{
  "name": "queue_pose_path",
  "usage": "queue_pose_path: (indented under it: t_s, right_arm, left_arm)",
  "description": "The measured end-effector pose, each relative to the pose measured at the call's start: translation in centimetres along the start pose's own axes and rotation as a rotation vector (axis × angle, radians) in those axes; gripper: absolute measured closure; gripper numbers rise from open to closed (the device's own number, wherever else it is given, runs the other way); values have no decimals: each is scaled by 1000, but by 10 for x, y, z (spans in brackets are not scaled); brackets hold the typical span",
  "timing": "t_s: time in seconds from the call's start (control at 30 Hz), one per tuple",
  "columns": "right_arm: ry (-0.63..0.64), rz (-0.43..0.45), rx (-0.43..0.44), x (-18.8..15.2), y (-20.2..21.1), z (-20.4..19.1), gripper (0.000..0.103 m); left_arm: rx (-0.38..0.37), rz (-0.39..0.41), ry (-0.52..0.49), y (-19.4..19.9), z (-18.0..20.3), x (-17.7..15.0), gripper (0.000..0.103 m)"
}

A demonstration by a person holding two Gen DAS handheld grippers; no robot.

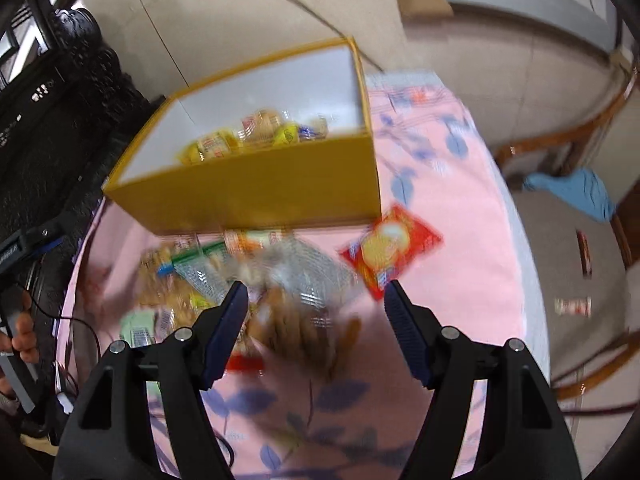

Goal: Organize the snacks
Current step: 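Move both grippers back to the snack pile, then grasp the brown peanut bag with the right gripper while the left gripper grasps the green pack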

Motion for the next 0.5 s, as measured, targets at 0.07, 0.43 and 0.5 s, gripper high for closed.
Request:
queue_pose_path:
  t_s: [0.07, 0.43, 0.5]
  right_arm:
    - [6, -21, -4, -11, -5, 0, 32]
    - [388, -153, 30, -29, -55, -31, 32]
    - [505, -178, 9, -31, -68, -31, 32]
  left_arm:
    - [10, -31, 3, 0, -5, -21, 10]
    - [28, -124, 55, 7, -25, -82, 10]
    - [24, -127, 53, 7, -24, -86, 10]
Point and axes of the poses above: each gripper's, at about its wrist camera, not at the fingertips, and y roughly against the way its jaws point, z to its right, x to its top, the point moved 9 cm from there along -y, roughly the way its jaws point, and after that the axes turned 15 degrees about -y, right-handed, at the moved point
